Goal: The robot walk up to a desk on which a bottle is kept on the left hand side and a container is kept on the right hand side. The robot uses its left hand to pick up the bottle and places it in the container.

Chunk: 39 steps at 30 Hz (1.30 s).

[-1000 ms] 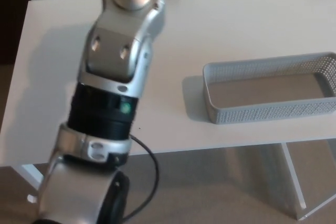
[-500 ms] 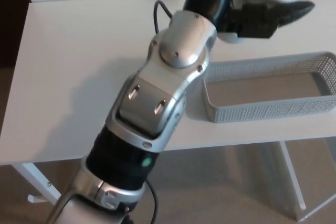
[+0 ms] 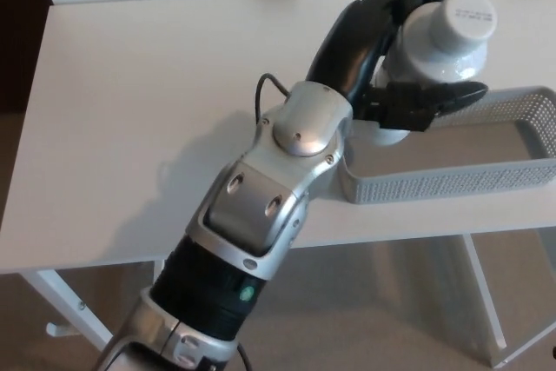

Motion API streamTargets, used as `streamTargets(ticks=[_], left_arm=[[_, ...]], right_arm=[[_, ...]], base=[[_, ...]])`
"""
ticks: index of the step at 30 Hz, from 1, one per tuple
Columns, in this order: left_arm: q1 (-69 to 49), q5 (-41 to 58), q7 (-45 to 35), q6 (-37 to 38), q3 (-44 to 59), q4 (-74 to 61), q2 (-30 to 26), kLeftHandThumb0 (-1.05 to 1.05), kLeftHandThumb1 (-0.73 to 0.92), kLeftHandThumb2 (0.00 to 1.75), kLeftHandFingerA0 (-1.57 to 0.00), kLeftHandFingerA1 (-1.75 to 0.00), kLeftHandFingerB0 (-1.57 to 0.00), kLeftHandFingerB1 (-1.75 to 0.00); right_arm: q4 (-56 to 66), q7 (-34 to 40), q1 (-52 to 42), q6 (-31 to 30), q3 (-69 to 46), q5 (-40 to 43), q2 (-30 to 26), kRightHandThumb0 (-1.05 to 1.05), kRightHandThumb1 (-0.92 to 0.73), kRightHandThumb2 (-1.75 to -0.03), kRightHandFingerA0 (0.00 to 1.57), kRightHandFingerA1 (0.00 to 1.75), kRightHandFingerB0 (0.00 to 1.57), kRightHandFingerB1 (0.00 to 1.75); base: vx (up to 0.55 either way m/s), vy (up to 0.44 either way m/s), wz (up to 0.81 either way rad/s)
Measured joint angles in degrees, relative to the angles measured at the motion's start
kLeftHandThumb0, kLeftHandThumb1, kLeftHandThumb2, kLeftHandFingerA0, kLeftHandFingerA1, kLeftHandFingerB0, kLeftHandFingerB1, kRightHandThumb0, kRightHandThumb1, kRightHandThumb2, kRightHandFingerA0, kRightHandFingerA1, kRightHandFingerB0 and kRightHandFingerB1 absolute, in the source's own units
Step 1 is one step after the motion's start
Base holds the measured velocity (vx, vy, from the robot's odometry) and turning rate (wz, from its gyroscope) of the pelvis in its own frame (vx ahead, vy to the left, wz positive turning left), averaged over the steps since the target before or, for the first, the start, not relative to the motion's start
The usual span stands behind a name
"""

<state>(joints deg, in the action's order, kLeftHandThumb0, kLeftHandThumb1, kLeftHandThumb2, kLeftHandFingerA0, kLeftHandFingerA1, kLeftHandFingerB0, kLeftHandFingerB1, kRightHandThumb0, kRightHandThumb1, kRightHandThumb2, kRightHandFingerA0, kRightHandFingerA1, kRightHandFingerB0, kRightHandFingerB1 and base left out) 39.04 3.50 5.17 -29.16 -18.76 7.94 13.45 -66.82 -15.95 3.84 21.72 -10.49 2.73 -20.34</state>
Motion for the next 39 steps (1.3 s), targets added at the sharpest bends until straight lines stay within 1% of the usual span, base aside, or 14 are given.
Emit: streamTargets(ticks=[3,4,5,6,16,18,19,20,22,23,29,32,34,39], left_arm=[[0.1,0.2,0.0,0.0,1.1,2.1,0.0,-0.23,0.69,0.76,-1.24,-1.11,-0.91,-0.78],[0.3,0.3,0.0,0.0,1.7,3.1,0.0,-0.22,0.7,0.75,-1.23,-1.12,-0.92,-0.78],[0.4,0.3,0.0,0.0,2.0,3.6,0.0,-0.22,0.7,0.75,-1.23,-1.12,-0.92,-0.78],[0.7,0.4,0.0,0.1,2.3,4.0,0.0,-0.22,0.71,0.74,-1.24,-1.12,-0.91,-0.78],[1.3,1.5,0.0,1.1,3.0,5.9,0.0,-0.22,0.69,0.76,-1.23,-1.21,-0.92,-0.79],[1.3,1.8,0.0,1.4,3.3,6.1,0.0,-0.22,0.69,0.76,-1.23,-1.21,-0.92,-0.79],[1.4,1.9,0.0,1.5,3.5,6.2,0.0,-0.23,0.7,0.75,-1.22,-1.2,-0.91,-0.77],[1.4,1.9,0.0,1.5,3.6,6.3,0.0,-0.22,0.7,0.75,-1.22,-1.21,-0.91,-0.76],[1.5,2.1,0.0,1.6,3.7,6.4,0.0,-0.22,0.7,0.75,-1.22,-1.21,-0.91,-0.76],[1.5,2.2,0.0,1.6,3.8,6.5,0.0,-0.22,0.72,0.72,-1.21,-1.19,-0.9,-0.75],[1.8,2.3,0.0,1.8,3.7,6.8,0.0,-0.21,0.68,0.77,-1.23,-1.18,-0.91,-0.81],[2.2,2.3,0.0,1.8,3.5,7.5,0.0,-0.21,0.69,0.75,-1.23,-1.11,-0.92,-0.71],[2.5,2.3,0.1,1.8,3.4,7.9,0.0,-0.2,0.69,0.75,-1.2,-1.1,-0.92,-0.73],[4.2,2.2,0.1,2.6,1.8,10.7,0.0,-0.19,0.7,0.74,-1.2,-1.18,-0.93,-0.78]], right_arm=[[0.1,0.1,0.4,0.0,0.2,-0.2,-0.1,-0.86,-0.39,-0.78,0.93,0.53,0.82,0.5],[0.1,0.1,0.5,0.0,0.3,-0.3,-0.1,-0.71,-0.47,-0.56,0.92,0.46,0.85,0.44],[0.2,0.1,0.6,0.0,0.4,-0.3,-0.1,-0.71,-0.47,-0.56,0.92,0.46,0.85,0.44],[0.2,0.2,0.8,0.0,0.5,-0.4,-0.1,-0.86,-0.39,-0.77,0.94,0.53,0.83,0.5],[0.6,0.5,1.3,0.0,1.1,-0.7,-0.1,-0.87,-0.39,-0.78,0.95,0.54,0.84,0.51],[0.7,0.5,1.4,0.0,1.2,-0.8,-0.1,-0.87,-0.39,-0.78,0.95,0.54,0.84,0.51],[0.7,0.6,1.4,0.0,1.3,-0.8,-0.1,-0.72,-0.47,-0.56,0.93,0.46,0.84,0.44],[0.7,0.6,1.5,0.0,1.3,-0.9,-0.1,-0.77,-0.36,-0.79,0.89,0.55,0.77,0.52],[0.7,0.6,1.7,0.0,1.5,-1.0,-0.1,-0.77,-0.36,-0.79,0.89,0.55,0.77,0.52],[0.7,0.6,1.8,0.0,1.7,-1.1,-0.2,-0.75,-0.47,-0.56,0.92,0.46,0.84,0.44],[0.7,0.8,2.4,0.4,2.0,-1.4,-0.3,-0.74,-0.48,-0.56,0.91,0.45,0.84,0.44],[0.7,0.9,2.6,0.5,2.2,-1.6,-0.3,-0.74,-0.48,-0.56,0.93,0.46,0.84,0.44],[0.7,0.9,2.6,0.5,2.3,-1.6,-0.3,-0.72,-0.47,-0.56,0.93,0.46,0.84,0.44],[0.7,0.9,2.7,0.5,2.5,-1.8,-0.3,-0.72,-0.47,-0.56,0.93,0.46,0.84,0.44]], base=[[0.0,0.0,0.0],[0.0,0.0,0.0],[0.0,0.0,0.0],[0.0,0.0,0.0],[0.0,0.0,0.0],[0.0,0.0,0.0],[0.0,0.0,0.0],[0.0,0.0,0.0],[0.0,0.0,0.0],[0.0,0.0,0.0],[0.0,0.0,0.0],[0.0,0.0,0.0],[0.0,0.0,0.0],[0.0,0.0,0.0]])
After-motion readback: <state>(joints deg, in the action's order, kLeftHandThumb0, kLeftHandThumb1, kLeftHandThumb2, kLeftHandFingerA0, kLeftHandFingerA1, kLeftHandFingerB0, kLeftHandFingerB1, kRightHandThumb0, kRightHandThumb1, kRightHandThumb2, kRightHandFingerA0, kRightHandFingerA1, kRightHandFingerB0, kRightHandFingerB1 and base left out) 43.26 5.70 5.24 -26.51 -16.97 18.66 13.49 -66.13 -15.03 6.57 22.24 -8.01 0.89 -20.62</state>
